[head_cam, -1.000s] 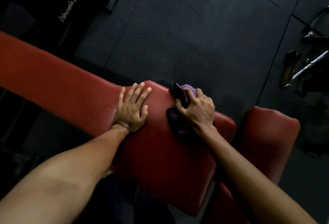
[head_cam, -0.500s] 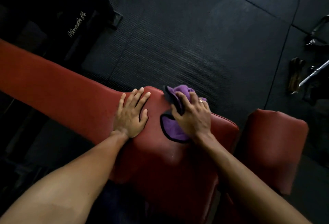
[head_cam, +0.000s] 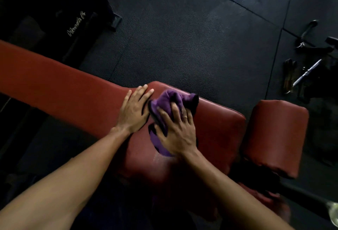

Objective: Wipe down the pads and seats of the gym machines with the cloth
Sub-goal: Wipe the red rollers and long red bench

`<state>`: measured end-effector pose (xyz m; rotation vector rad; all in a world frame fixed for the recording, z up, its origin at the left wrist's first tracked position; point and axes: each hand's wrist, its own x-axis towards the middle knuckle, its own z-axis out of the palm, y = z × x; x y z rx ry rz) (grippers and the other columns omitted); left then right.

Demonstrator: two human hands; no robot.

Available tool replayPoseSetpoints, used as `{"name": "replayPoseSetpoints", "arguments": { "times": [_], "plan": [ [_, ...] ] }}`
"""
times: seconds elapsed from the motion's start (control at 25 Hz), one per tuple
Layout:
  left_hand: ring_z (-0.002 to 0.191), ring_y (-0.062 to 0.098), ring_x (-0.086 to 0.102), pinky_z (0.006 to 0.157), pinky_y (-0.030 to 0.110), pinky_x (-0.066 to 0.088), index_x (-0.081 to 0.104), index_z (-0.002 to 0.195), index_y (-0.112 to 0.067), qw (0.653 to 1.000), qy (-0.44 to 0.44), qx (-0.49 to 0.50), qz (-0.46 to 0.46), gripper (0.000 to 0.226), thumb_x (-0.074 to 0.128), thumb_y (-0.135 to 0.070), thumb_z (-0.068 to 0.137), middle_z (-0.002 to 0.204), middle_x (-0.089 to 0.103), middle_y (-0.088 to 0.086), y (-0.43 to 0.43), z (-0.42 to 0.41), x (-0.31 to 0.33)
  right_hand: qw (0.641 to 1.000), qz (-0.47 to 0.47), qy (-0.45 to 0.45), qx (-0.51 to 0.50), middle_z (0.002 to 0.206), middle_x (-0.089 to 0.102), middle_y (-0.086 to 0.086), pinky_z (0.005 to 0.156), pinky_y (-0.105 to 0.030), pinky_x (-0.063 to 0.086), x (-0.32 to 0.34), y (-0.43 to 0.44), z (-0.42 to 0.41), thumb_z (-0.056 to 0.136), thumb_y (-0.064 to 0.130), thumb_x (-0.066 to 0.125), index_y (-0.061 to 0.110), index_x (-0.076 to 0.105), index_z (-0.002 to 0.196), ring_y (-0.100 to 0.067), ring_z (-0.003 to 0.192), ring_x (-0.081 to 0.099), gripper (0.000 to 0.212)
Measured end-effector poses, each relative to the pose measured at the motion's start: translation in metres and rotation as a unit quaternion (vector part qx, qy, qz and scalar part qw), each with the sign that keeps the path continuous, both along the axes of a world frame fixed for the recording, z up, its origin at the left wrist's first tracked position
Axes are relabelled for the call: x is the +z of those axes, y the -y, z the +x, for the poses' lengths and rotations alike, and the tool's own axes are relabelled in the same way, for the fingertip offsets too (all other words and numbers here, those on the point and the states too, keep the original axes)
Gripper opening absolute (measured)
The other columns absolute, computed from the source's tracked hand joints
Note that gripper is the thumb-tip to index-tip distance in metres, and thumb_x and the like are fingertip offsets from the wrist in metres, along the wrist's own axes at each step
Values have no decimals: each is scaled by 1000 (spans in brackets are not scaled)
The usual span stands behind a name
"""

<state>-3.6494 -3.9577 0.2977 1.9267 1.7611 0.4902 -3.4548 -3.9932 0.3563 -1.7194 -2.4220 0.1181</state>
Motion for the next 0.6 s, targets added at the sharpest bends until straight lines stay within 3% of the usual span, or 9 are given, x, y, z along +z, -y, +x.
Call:
{"name": "replayPoseSetpoints", "arguments": {
  "times": [0.12, 0.32, 0.44, 0.6],
  "plan": [
    [151, 18, 24, 125, 41, 10, 42, 152, -24, 999, 10, 41, -7, 54, 33, -36, 100, 162, 32, 2, 10, -19, -2, 998, -15, 44, 39, 149, 53, -11, 114, -49, 34, -3, -9, 18, 91, 64, 53, 34, 62, 137, -38, 134, 50, 56],
    [151, 21, 25, 123, 46, 11, 43, 151, -23, 997, -15, 71, -19, 53, 31, -34, 100, 161, 33, 1, 17, -62, -14, 995, -61, 43, -68, 148, 49, -16, 118, -52, 25, -22, -80, -75, 86, 56, 39, 34, 60, 137, -44, 133, 47, 59],
    [151, 24, 23, 124, 48, 10, 41, 151, -19, 998, -37, 44, -21, 56, 24, -37, 101, 162, 31, 3, 21, -84, -17, 995, -88, 40, -20, 148, 52, -16, 119, -53, 26, -28, -43, -111, 90, 58, 43, 30, 64, 134, -44, 136, 45, 56],
    [152, 24, 21, 124, 49, 9, 39, 153, -25, 997, -29, 61, -28, 55, 27, -39, 101, 162, 31, 3, 26, -99, -18, 993, -78, 28, 86, 150, 51, -10, 119, -48, 31, -10, 22, -63, 92, 56, 56, 37, 59, 140, -35, 142, 44, 51]
  ]
}}
